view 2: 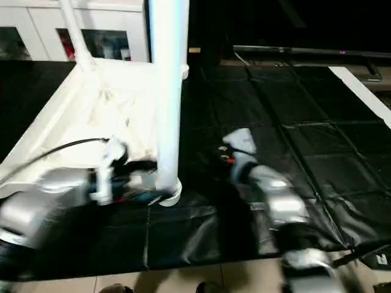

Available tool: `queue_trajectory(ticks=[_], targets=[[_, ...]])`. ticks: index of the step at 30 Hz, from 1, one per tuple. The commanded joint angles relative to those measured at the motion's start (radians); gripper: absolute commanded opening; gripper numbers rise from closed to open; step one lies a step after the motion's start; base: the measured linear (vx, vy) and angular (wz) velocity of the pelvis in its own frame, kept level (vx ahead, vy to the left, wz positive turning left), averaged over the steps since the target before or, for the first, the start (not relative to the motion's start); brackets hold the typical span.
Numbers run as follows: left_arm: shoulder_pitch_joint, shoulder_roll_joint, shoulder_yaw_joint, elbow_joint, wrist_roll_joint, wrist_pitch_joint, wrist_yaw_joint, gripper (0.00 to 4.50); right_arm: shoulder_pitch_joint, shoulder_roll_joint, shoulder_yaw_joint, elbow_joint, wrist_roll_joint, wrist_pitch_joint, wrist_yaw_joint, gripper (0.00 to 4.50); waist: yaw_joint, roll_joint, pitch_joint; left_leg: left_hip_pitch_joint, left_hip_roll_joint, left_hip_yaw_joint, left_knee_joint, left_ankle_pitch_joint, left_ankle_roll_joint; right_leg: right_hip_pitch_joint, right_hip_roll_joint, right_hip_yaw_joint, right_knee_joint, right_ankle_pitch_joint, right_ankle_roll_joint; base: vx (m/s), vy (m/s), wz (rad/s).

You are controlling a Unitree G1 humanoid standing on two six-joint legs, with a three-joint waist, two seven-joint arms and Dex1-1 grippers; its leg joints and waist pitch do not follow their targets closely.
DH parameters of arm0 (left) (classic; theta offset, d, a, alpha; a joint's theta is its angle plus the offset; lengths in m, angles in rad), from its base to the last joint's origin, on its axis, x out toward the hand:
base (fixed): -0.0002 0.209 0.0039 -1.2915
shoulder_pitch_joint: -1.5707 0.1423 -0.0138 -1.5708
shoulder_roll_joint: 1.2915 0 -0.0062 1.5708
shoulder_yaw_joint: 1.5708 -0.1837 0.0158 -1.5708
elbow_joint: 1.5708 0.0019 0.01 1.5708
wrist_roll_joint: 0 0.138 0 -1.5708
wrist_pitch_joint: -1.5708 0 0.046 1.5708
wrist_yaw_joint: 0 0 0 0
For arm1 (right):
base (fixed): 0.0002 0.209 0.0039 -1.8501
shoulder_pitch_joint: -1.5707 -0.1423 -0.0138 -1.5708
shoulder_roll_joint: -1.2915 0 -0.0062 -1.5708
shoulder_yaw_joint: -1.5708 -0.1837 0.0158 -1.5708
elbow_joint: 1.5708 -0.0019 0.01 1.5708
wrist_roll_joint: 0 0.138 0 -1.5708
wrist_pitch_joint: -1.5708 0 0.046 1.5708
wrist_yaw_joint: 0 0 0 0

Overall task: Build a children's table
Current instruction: Rotate table base

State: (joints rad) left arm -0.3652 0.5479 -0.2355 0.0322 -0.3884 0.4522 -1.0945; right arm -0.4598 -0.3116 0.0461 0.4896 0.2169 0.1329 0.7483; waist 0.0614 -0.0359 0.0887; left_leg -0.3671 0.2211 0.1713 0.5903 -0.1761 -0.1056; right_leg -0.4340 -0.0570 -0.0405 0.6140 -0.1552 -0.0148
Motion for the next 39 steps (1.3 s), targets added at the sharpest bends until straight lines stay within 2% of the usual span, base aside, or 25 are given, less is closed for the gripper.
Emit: queue_trajectory(ticks=[1,2,3,4,5,6,7,9,10,11,12,13,14,16,18,21,24,27,28,31,33,38,39], targets=[[-0.026,0.014,-0.03,0.034,0.042,-0.03,-0.04,4.06,0.016,-0.026,0.0,-0.05,0.029,0.027,0.058,4.5,0.005,0.018,-0.067,0.012,-0.005,0.007,-0.071,-0.267,0.011,0.063,-0.047,0.033,-0.077,-0.294,-0.169,0.0,0.0,0.0],[-0.064,0.051,-0.065,0.1,0.095,-0.079,-0.084,3.99,0.043,-0.067,0.016,-0.108,0.045,0.043,0.13,4.5,0.008,0.017,-0.066,0.011,-0.005,0.007,-0.073,-0.26,0.015,0.063,-0.048,0.034,-0.081,-0.302,-0.163,0.0,0.0,0.0],[-0.082,0.065,-0.084,0.132,0.124,-0.108,-0.102,3.92,0.055,-0.083,0.023,-0.132,0.054,0.051,0.159,4.5,0.011,0.024,-0.069,0.017,-0.003,0.007,-0.072,-0.268,0.014,0.059,-0.048,0.034,-0.08,-0.301,-0.162,0.0,0.0,0.0],[-0.085,0.067,-0.086,0.136,0.127,-0.111,-0.104,3.82,0.057,-0.085,0.024,-0.136,0.055,0.053,0.163,4.5,0.011,0.02,-0.068,0.014,-0.004,0.006,-0.072,-0.268,0.018,0.062,-0.047,0.033,-0.083,-0.304,-0.158,0.0,0.0,0.0],[-0.115,0.077,-0.105,0.179,0.155,-0.14,-0.123,3.73,0.076,-0.109,0.038,-0.178,0.069,0.074,0.208,4.5,0.012,0.023,-0.071,0.011,-0.005,0.005,-0.072,-0.255,0.013,0.066,-0.05,0.033,-0.08,-0.293,-0.163,0.0,0.0,0.0],[-0.132,0.08,-0.115,0.202,0.171,-0.155,-0.126,3.73,0.087,-0.122,0.046,-0.203,0.078,0.088,0.236,4.5,0.014,0.022,-0.07,0.012,-0.005,0.005,-0.072,-0.255,0.014,0.066,-0.048,0.033,-0.081,-0.294,-0.161,0.0,0.0,0.0],[-0.148,0.082,-0.124,0.223,0.186,-0.171,-0.13,3.63,0.098,-0.134,0.056,-0.227,0.086,0.102,0.261,4.5,0.019,0.026,-0.071,0.012,-0.003,0.005,-0.071,-0.258,0.013,0.067,-0.05,0.032,-0.078,-0.285,-0.171,0.0,0.0,0.0],[-0.174,0.081,-0.137,0.27,0.217,-0.207,-0.137,3.5,0.116,-0.155,0.072,-0.268,0.098,0.124,0.3,4.5,0.025,0.025,-0.073,0.012,-0.002,0.004,-0.069,-0.254,0.01,0.066,-0.052,0.033,-0.076,-0.282,-0.179,0.0,0.0,0.0],[-0.201,0.074,-0.145,0.323,0.244,-0.245,-0.142,3.5,0.134,-0.172,0.084,-0.308,0.111,0.143,0.332,4.5,0.025,0.028,-0.071,0.01,-0.003,0.004,-0.071,-0.252,0.011,0.067,-0.051,0.032,-0.078,-0.285,-0.177,0.0,0.0,0.0],[-0.218,0.069,-0.148,0.356,0.258,-0.267,-0.145,3.41,0.144,-0.18,0.09,-0.33,0.118,0.153,0.35,4.5,0.029,0.028,-0.075,0.014,-0.003,0.006,-0.067,-0.253,0.014,0.066,-0.051,0.034,-0.079,-0.279,-0.175,0.0,0.0,0.0],[-0.226,0.066,-0.15,0.371,0.261,-0.276,-0.147,3.19,0.147,-0.183,0.092,-0.338,0.122,0.158,0.357,4.5,0.031,0.026,-0.075,0.009,-0.004,0.006,-0.066,-0.24,0.017,0.069,-0.052,0.033,-0.077,-0.268,-0.178,0.0,0.0,0.0],[-0.238,0.06,-0.152,0.395,0.264,-0.287,-0.151,3.14,0.153,-0.189,0.094,-0.35,0.129,0.17,0.368,4.5,0.034,0.032,-0.076,0.009,-0.004,0.004,-0.066,-0.233,0.014,0.069,-0.054,0.033,-0.074,-0.266,-0.181,0.0,0.0,0.0],[-0.248,0.053,-0.152,0.414,0.262,-0.297,-0.165,3.11,0.158,-0.193,0.095,-0.358,0.132,0.176,0.374,4.5,0.032,0.032,-0.077,0.008,-0.003,0.003,-0.066,-0.232,0.01,0.069,-0.057,0.032,-0.074,-0.267,-0.187,0.0,0.0,0.0],[-0.259,0.045,-0.152,0.433,0.259,-0.303,-0.181,2.97,0.164,-0.2,0.096,-0.365,0.13,0.179,0.379,4.5,0.033,0.033,-0.076,0.011,-0.004,0.006,-0.065,-0.237,0.01,0.066,-0.054,0.032,-0.078,-0.271,-0.191,0.0,0.0,0.0],[-0.267,0.039,-0.153,0.451,0.261,-0.313,-0.191,2.76,0.169,-0.205,0.095,-0.371,0.13,0.182,0.382,4.5,0.035,0.034,-0.078,0.008,-0.003,0.005,-0.065,-0.234,0.011,0.068,-0.056,0.032,-0.075,-0.263,-0.198,0.0,0.0,0.0],[-0.282,0.028,-0.157,0.491,0.271,-0.339,-0.215,2.69,0.179,-0.217,0.092,-0.391,0.137,0.198,0.39,4.5,0.037,0.035,-0.078,0.007,-0.004,0.005,-0.064,-0.228,0.014,0.07,-0.055,0.032,-0.076,-0.251,-0.2,0.0,0.0,0.0],[-0.29,0.015,-0.152,0.521,0.273,-0.355,-0.24,2.34,0.185,-0.224,0.091,-0.407,0.142,0.212,0.396,4.5,0.038,0.035,-0.079,0.007,-0.004,0.005,-0.063,-0.23,0.016,0.071,-0.056,0.031,-0.077,-0.268,-0.195,0.0,0.0,0.0],[-0.292,0.009,-0.148,0.532,0.272,-0.358,-0.253,2.24,0.186,-0.225,0.093,-0.412,0.143,0.217,0.399,4.5,0.04,0.034,-0.079,0.006,-0.003,0.004,-0.064,-0.227,0.015,0.07,-0.058,0.031,-0.078,-0.281,-0.19,0.0,0.0,0.0],[-0.293,0.005,-0.148,0.542,0.276,-0.364,-0.259,1.98,0.186,-0.226,0.095,-0.414,0.144,0.217,0.402,4.5,0.04,0.033,-0.08,0.006,-0.002,0.004,-0.064,-0.227,0.016,0.07,-0.059,0.031,-0.077,-0.286,-0.189,0.0,0.0,0.0],[-0.295,0.002,-0.148,0.555,0.28,-0.375,-0.261,1.87,0.185,-0.226,0.098,-0.414,0.145,0.219,0.404,4.5,0.041,0.033,-0.079,0.007,-0.003,0.005,-0.064,-0.232,0.017,0.069,-0.058,0.03,-0.08,-0.304,-0.185,0.0,0.0,0.0],[-0.301,-0.005,-0.146,0.577,0.289,-0.389,-0.256,1.61,0.181,-0.225,0.101,-0.413,0.145,0.219,0.407,4.5,0.041,0.033,-0.08,0.007,-0.002,0.004,-0.064,-0.227,0.017,0.069,-0.059,0.03,-0.079,-0.299,-0.184,0.0,0.0,0.0],[-0.309,-0.019,-0.138,0.603,0.3,-0.404,-0.26,1.31,0.182,-0.222,0.104,-0.422,0.143,0.224,0.412,4.5,0.045,0.034,-0.083,0.006,-0.002,0.005,-0.062,-0.22,0.017,0.07,-0.058,0.031,-0.077,-0.275,-0.189,0.0,0.0,0.0],[-0.309,-0.02,-0.138,0.604,0.3,-0.404,-0.261,1.09,0.183,-0.223,0.104,-0.422,0.143,0.224,0.412,4.5,0.045,0.034,-0.083,0.006,-0.002,0.005,-0.062,-0.219,0.017,0.071,-0.059,0.031,-0.076,-0.273,-0.191,0.0,0.0,0.0]])
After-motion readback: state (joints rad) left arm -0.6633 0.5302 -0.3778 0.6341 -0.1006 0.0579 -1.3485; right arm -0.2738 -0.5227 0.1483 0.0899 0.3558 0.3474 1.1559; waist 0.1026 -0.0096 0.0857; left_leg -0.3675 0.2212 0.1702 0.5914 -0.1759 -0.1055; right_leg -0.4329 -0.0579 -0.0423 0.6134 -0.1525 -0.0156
